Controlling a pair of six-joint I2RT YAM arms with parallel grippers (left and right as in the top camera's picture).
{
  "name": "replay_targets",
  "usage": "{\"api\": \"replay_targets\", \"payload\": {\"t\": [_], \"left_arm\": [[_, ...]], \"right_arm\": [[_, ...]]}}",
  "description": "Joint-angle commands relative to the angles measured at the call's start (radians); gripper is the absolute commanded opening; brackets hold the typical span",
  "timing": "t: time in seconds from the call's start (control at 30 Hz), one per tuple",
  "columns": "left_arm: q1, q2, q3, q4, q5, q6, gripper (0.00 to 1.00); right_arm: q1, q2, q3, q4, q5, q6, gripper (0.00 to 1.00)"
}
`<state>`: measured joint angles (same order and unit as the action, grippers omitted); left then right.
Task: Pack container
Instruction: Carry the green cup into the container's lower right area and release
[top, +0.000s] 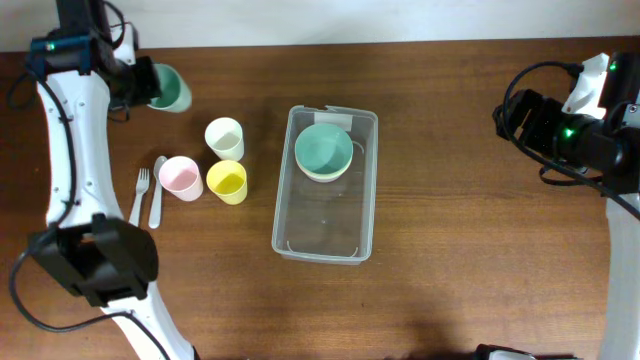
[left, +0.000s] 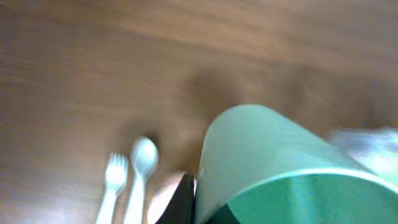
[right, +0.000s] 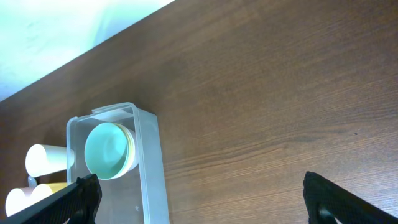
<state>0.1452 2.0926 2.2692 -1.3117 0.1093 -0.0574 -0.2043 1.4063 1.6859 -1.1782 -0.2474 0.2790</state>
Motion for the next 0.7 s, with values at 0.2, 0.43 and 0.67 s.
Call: {"api": "replay_targets", "payload": {"t": [0.2, 0.43, 0.67], "left_arm": [[-0.351, -0.082, 0.037, -0.243, 0.104, 0.002, 0.01], [-0.583, -0.082, -0.104, -0.233, -0.021, -0.026, 0.01], [-0.701, -0.082, -0.389, -0.067, -0.02, -0.033, 0.01]], "right_arm": [[-0.006, -0.003, 0.01, 0.0, 0.009, -0.01, 0.99], [-0.006, -0.003, 0.01, 0.0, 0.009, -0.01, 0.99], [-0.006, -0.003, 0.01, 0.0, 0.009, -0.01, 0.99]]}}
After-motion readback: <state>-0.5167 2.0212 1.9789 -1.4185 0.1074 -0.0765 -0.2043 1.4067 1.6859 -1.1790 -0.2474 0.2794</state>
